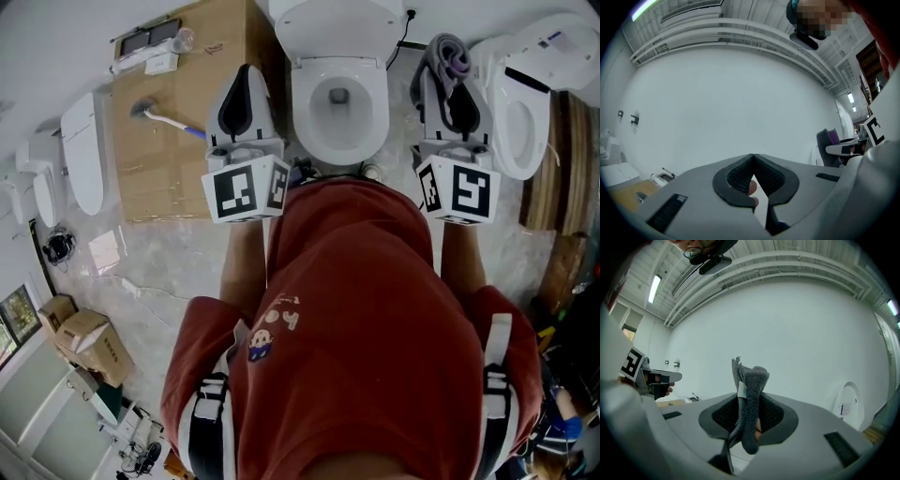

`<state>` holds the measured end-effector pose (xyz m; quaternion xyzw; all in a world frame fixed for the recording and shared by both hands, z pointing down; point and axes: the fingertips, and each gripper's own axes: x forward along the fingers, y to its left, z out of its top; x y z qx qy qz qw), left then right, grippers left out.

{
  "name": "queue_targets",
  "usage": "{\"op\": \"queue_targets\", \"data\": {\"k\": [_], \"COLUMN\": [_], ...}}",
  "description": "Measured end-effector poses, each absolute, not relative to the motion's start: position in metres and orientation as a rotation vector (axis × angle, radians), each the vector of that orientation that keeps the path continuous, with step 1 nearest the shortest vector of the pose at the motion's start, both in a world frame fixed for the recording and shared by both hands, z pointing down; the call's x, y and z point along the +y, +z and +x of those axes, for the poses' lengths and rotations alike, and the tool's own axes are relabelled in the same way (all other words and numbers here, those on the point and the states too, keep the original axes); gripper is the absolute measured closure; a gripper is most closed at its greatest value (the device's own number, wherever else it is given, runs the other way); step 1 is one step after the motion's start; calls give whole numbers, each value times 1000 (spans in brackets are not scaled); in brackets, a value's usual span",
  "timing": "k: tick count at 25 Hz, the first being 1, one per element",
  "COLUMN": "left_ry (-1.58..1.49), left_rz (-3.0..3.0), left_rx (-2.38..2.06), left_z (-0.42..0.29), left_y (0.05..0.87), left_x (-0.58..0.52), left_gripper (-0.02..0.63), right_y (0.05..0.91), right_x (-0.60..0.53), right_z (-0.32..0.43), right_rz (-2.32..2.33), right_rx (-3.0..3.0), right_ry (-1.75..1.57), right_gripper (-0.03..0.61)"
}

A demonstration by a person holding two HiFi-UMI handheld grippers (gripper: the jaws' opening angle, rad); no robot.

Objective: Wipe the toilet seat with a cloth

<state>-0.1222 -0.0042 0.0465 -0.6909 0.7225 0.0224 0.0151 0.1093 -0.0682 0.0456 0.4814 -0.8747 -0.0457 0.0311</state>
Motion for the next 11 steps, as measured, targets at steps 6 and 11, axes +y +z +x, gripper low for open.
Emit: {"op": "queue_targets", "data": {"k": [6, 11], "left_ry": [64, 61], "left_rz": [-2152, -2151], "left_rx": [2244, 2271], "left_z": [-121, -114], "left_y": [44, 45], "left_x": [1, 9], "left_gripper": [601, 601], "right_y": [45, 44], "right_x": [-63, -56], "right_z": [111, 113], "right_rz": [1495, 1485], "right_rx": [-2690, -2683], "right_ry": [-147, -152], "right_gripper": [485, 485]}}
